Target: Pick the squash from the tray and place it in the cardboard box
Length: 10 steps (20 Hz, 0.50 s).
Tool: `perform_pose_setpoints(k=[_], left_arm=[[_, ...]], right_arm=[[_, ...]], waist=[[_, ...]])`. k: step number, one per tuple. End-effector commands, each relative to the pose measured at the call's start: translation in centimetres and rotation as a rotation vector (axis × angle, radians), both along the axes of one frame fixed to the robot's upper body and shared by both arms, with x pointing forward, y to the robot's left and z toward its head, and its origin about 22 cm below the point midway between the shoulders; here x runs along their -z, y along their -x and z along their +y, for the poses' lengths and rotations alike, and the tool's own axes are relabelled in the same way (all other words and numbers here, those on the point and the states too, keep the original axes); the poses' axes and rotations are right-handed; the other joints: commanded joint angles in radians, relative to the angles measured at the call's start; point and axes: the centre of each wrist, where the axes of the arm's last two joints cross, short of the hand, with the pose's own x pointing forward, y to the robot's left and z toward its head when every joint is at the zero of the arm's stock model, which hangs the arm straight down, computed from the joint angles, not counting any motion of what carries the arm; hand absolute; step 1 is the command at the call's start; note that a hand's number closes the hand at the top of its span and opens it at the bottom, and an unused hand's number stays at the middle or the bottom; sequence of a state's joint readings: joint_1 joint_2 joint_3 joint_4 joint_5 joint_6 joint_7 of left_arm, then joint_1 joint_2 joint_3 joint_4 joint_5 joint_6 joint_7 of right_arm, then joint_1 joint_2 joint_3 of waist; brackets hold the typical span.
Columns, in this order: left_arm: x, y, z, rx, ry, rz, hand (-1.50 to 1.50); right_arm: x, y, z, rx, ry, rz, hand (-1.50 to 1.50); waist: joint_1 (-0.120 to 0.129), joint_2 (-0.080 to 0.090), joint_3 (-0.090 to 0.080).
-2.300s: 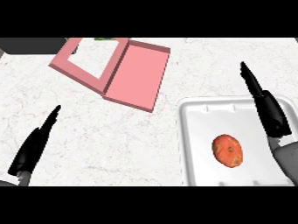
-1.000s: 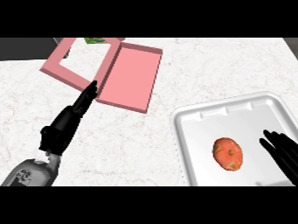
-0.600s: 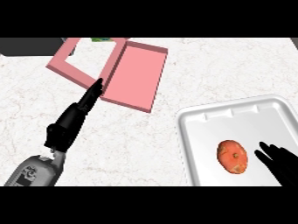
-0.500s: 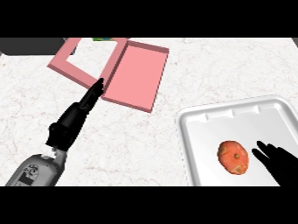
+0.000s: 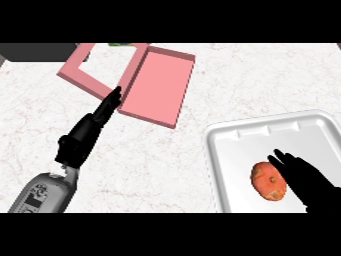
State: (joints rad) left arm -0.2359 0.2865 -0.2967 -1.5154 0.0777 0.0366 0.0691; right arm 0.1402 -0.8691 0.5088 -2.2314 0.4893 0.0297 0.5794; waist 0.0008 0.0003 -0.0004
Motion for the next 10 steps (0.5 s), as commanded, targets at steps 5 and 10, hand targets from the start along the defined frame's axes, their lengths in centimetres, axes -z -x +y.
perform_pose_setpoints(k=[5, 10], left_arm=[[0.9, 0.4, -0.5, -0.007, -0.016, -0.007, 0.00], [1.3, 0.0, 0.0, -0.009, -0.011, -0.022, 0.00]], right_arm=[[4.1, -1.9, 2.0, 0.036, 0.051, 0.068, -1.50], [6.0, -2.8, 0.3, 0.014, 0.026, 0.002, -1.50]], waist=[[0.001, 0.000, 0.000], [-0.003, 0.000, 0.001]])
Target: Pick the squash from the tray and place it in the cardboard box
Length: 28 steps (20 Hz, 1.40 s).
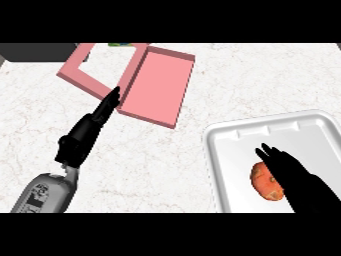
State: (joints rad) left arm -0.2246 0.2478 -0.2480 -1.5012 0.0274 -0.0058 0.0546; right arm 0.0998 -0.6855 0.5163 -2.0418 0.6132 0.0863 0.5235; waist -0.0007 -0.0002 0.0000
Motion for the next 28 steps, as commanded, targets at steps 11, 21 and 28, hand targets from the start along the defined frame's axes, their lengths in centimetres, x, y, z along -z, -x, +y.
perform_pose_setpoints(k=[11, 21, 28], left_arm=[[0.2, -0.5, 1.5, 0.001, 0.003, 0.004, 0.00], [1.3, -0.2, 1.6, -0.002, 0.003, -0.002, 0.00], [1.0, -0.1, 0.8, -0.003, 0.014, 0.020, 0.00]], right_arm=[[2.3, -1.6, 1.9, -0.026, 0.028, 0.014, -1.50], [5.4, -2.1, -0.1, -0.017, 0.063, 0.075, -1.50], [6.0, -4.8, 1.1, 0.002, 0.118, 0.090, -1.50]], waist=[[-0.001, 0.000, 0.000], [-0.002, 0.000, 0.000], [0.001, 0.001, 0.000]])
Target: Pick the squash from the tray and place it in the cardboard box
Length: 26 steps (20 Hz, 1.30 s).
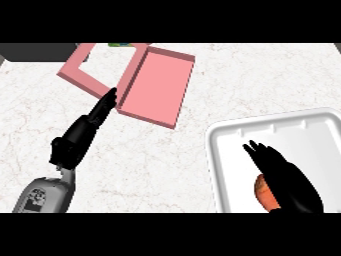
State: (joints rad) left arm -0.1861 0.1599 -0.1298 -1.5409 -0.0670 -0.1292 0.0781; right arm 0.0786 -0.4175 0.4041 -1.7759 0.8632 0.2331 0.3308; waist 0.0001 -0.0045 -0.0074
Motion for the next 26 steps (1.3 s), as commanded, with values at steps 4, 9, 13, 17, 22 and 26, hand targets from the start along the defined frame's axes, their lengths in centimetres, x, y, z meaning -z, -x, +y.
perform_pose_setpoints(k=[4, 9, 13, 17, 22, 26], left_arm=[[1.6, -0.8, -0.2, -0.006, -0.004, 0.002, 0.00], [0.7, -1.5, 0.0, -0.003, 0.004, 0.005, 0.00], [0.0, 0.5, 0.6, -0.009, 0.004, 0.003, 0.00], [0.3, -1.2, -1.8, 0.002, -0.019, 0.017, 0.00], [-0.5, -0.8, -2.5, 0.074, 0.000, -0.018, 0.00], [-1.0, -1.4, -3.5, 0.120, 0.005, -0.030, 0.00]], right_arm=[[2.7, -1.5, -0.8, 0.031, 0.058, 0.000, -1.50], [3.5, 0.2, 1.2, -0.009, 0.039, 0.035, 1.50], [2.8, -1.1, 0.3, -0.040, 0.091, 0.011, 1.50], [2.9, -1.3, -1.1, -0.049, 0.101, -0.073, 1.50], [-1.3, -3.5, 2.8, -0.720, 0.059, -0.146, 1.50], [-4.8, -5.6, 4.5, -1.107, 0.016, -0.241, 1.50]], waist=[[-0.001, 0.005, 0.007], [-0.003, 0.005, 0.007], [0.002, 0.004, 0.007], [-0.005, 0.005, 0.007], [0.095, 0.016, 0.010], [0.130, 0.031, 0.011]])
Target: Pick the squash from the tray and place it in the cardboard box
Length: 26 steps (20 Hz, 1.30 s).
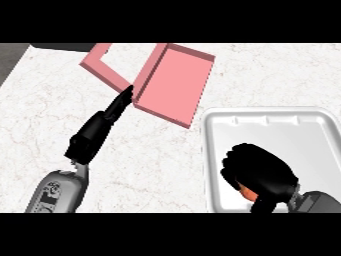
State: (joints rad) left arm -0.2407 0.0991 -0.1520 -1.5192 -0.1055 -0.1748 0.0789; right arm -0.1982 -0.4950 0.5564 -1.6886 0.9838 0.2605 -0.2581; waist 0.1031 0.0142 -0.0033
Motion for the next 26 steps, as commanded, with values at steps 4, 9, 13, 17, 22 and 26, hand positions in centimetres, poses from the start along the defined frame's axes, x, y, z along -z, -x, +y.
perform_pose_setpoints(k=[4, 9, 13, 17, 22, 26], left_arm=[[0.2, 0.0, -0.6, -0.007, -0.002, -0.004, 0.00], [-0.6, -1.2, 0.8, -0.056, -0.008, 0.000, 0.00], [0.5, -0.6, 1.9, -0.072, -0.007, 0.010, 0.00], [0.7, 1.0, 0.4, -0.085, -0.001, 0.026, 0.00], [-0.2, 0.5, 2.6, -0.084, 0.003, 0.011, 0.00], [0.6, -0.2, 2.3, -0.061, -0.007, 0.008, 0.00]], right_arm=[[-5.1, -5.3, -0.5, -0.495, -0.176, -0.178, 1.50], [-8.4, -10.1, -4.2, -0.594, -0.335, -0.186, 1.50], [-13.3, -11.5, -6.3, -0.662, -0.393, -0.141, 1.50], [-15.7, -11.6, -7.6, -0.676, -0.529, -0.058, 1.50], [-18.2, -12.2, -9.4, -0.569, -0.609, -0.015, 1.50], [-21.4, -13.4, -10.6, -0.506, -0.647, -0.011, 1.50]], waist=[[-0.027, 0.004, 0.008], [-0.070, -0.003, 0.005], [-0.088, -0.009, 0.003], [-0.088, -0.014, 0.003], [-0.090, -0.014, 0.003], [-0.088, -0.010, 0.002]])
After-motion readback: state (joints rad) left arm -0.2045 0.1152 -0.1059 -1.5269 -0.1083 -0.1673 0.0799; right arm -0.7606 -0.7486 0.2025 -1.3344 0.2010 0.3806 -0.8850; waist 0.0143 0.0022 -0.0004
